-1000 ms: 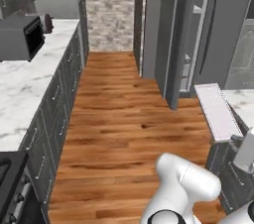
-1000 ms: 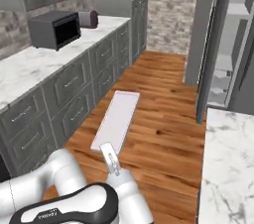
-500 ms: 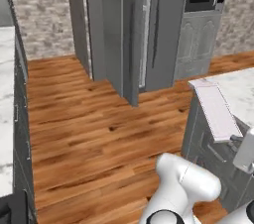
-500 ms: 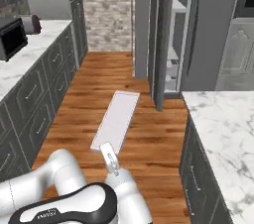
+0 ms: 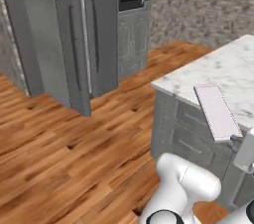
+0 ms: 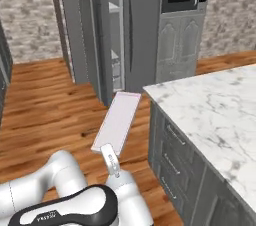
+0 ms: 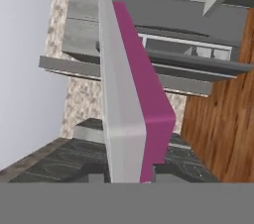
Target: The ice cube tray has been filled with water. Take the tray and place it in the freezer to make ice. Close the freezer door after placing the tray.
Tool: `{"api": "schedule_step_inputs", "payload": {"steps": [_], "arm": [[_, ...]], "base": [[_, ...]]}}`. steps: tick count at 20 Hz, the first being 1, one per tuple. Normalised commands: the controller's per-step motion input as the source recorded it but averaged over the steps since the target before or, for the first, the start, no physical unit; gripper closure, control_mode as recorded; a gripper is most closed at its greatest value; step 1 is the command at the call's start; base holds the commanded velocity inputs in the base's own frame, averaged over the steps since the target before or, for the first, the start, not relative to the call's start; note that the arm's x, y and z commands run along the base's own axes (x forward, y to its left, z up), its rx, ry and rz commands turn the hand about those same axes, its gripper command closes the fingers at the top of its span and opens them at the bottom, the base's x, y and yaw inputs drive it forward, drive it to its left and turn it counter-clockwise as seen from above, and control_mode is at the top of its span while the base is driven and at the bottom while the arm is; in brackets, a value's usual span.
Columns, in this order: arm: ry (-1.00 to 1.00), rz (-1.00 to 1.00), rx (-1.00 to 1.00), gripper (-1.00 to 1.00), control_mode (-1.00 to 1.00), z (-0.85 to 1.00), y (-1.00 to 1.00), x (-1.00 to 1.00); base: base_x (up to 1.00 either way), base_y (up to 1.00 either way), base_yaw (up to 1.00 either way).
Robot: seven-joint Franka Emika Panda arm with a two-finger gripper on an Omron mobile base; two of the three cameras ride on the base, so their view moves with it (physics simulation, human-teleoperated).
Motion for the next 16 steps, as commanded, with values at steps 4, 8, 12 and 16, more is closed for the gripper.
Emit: {"api": "schedule_step_inputs", "payload": {"steps": [4,8,12,16], "arm": [[0.00,0.00,0.00,1.00,1.00,0.00,0.00,0.00],[0.00,0.00,0.00,1.00,1.00,0.00,0.00,0.00],[0.00,0.00,0.00,1.00,1.00,0.00,0.00,0.00],[0.00,0.00,0.00,1.00,1.00,0.00,0.00,0.00]], "base": [[0.40,0.59,-0.57],[0.40,0.71,-0.51],[0.38,0.85,-0.42],[0.37,0.93,-0.39]]}}
